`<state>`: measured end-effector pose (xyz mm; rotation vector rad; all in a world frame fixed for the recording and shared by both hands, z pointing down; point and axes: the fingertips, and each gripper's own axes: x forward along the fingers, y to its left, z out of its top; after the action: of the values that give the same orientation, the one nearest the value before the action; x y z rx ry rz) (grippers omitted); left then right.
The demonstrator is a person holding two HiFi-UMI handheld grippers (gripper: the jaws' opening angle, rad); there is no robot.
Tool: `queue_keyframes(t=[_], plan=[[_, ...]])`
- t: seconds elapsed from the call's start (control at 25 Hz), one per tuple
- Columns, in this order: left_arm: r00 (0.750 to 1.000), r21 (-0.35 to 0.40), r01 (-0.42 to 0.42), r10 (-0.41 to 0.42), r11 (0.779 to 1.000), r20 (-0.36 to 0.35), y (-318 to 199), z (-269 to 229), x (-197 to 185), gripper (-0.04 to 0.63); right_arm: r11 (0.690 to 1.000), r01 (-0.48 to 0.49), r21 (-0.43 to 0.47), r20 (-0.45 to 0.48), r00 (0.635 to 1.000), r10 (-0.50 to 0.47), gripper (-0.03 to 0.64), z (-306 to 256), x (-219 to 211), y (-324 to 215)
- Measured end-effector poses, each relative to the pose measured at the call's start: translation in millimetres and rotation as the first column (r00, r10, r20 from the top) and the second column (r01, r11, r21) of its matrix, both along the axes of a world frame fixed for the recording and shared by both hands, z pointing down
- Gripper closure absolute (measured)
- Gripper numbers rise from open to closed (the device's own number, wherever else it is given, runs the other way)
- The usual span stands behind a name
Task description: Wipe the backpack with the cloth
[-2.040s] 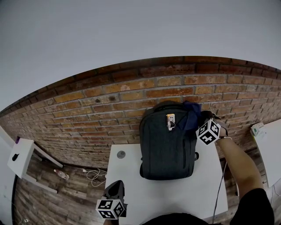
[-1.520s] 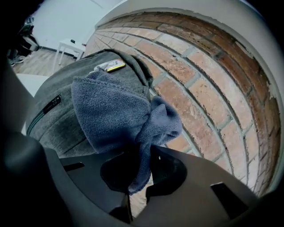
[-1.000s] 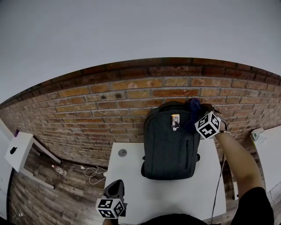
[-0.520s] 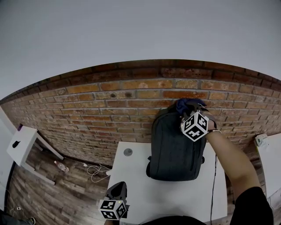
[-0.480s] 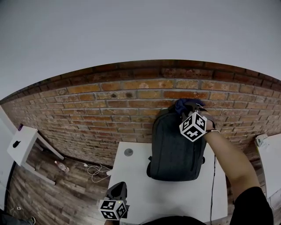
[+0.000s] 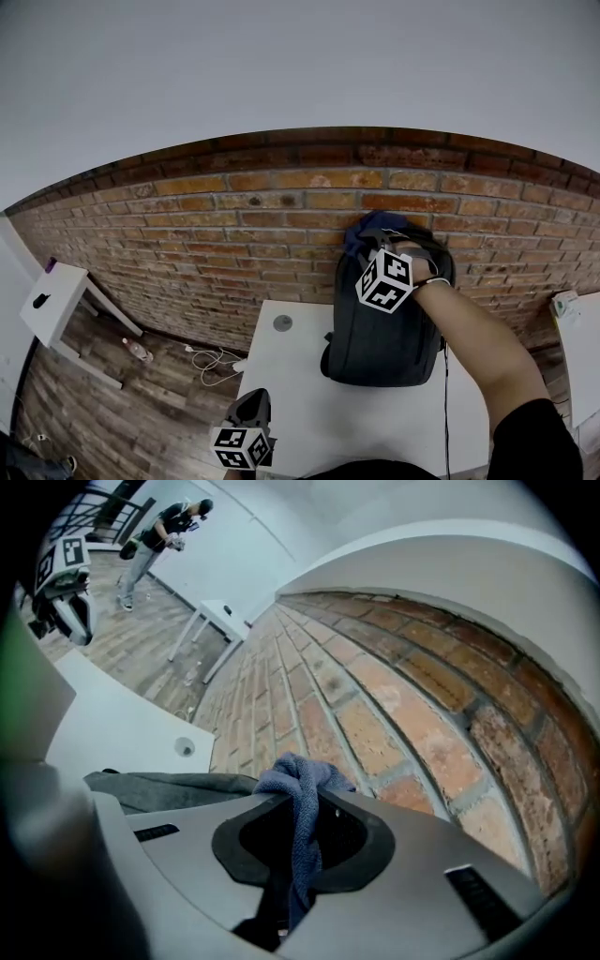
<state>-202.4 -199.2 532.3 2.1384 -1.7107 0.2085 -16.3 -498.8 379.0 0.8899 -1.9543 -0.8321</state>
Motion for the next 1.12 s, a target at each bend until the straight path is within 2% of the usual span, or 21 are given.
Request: queue_keyframes(t=[0.12,0.2,0.32,0.48,0.64,0.88,1.0,1.12], plan=[[1.000,-0.001,0.006,-0.006,1.000,0.015,1,-1,-4,0.598,1.000,0.001,0.026,-0.030,1.000,0.000,0.577,2,1,-2],[1.000,-0.002,0.006,-0.006,1.000,0.019,0,-1,-4,0.598,0.999,-0.050,0.016,0.015,0.999,0.049,0.577,-3,14,-9],[1.000,-0.004,0.000,0.001,1.000,0.019,-1,-2,0,0.598,0.994,-0.110,-0.013,0.073,0.991,0.111,0.577,-10,41,-16],[0.999,0.001,-0.026,0.026,1.000,0.019,-6,-3,11,0.598,0.987,-0.157,0.035,0.018,0.988,0.156,0.577,-12,83,-16],[0.998,-0.001,-0.055,0.055,0.998,0.020,-11,-1,24,0.598,0.973,-0.232,0.003,0.042,0.972,0.231,0.577,-10,128,-16],[0.994,0.008,-0.102,0.102,0.995,0.024,-17,-6,45,0.598,0.929,-0.348,-0.121,0.172,0.915,0.365,0.577,-4,189,-15],[0.993,0.009,-0.111,0.110,0.994,0.038,-17,-8,47,0.598,0.912,-0.379,-0.157,0.215,0.888,0.406,0.577,0,209,-12],[0.993,0.006,-0.107,0.107,0.994,0.043,-16,-8,46,0.598,0.897,-0.385,-0.218,0.309,0.845,0.437,0.577,1,226,-10]])
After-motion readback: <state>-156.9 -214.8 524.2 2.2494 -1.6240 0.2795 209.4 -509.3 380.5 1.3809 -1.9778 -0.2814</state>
